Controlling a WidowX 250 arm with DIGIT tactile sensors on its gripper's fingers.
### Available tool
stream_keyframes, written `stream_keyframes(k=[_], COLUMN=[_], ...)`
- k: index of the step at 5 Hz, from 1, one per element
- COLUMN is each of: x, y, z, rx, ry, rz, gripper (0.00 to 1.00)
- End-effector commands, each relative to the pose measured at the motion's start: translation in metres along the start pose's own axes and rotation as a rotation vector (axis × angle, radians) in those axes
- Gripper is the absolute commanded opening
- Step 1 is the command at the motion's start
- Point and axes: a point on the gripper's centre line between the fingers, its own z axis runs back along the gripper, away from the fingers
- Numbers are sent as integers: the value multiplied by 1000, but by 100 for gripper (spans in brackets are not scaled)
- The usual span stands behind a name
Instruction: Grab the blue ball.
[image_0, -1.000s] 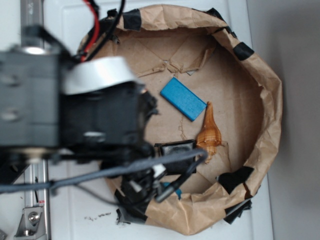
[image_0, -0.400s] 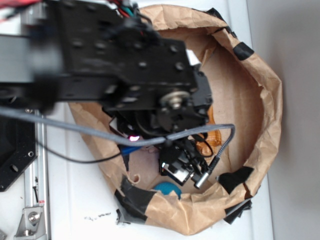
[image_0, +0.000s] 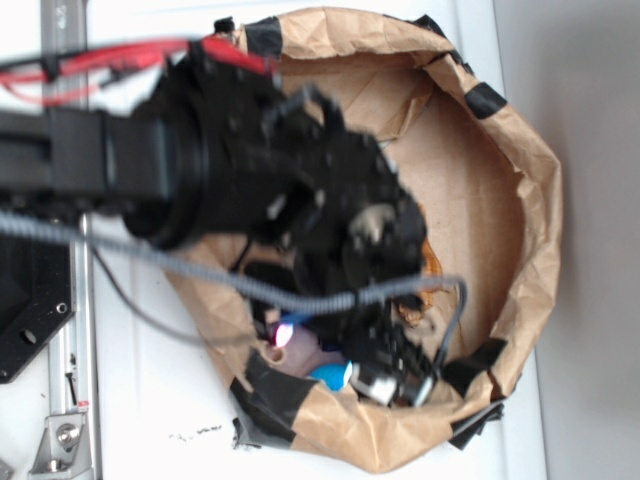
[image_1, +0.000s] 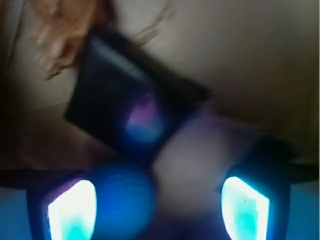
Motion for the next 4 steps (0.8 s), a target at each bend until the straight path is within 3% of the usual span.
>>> stream_keyframes(k=[1, 2, 3, 4], x=[-18, -31, -30, -12], y=[-25, -19, -11, -10], z=[-40, -52, -38, 2], rx=[-58, 9, 72, 82], ry=[3, 101, 81, -35], rz=[-43, 23, -34, -160], gripper=[100, 0, 0, 0])
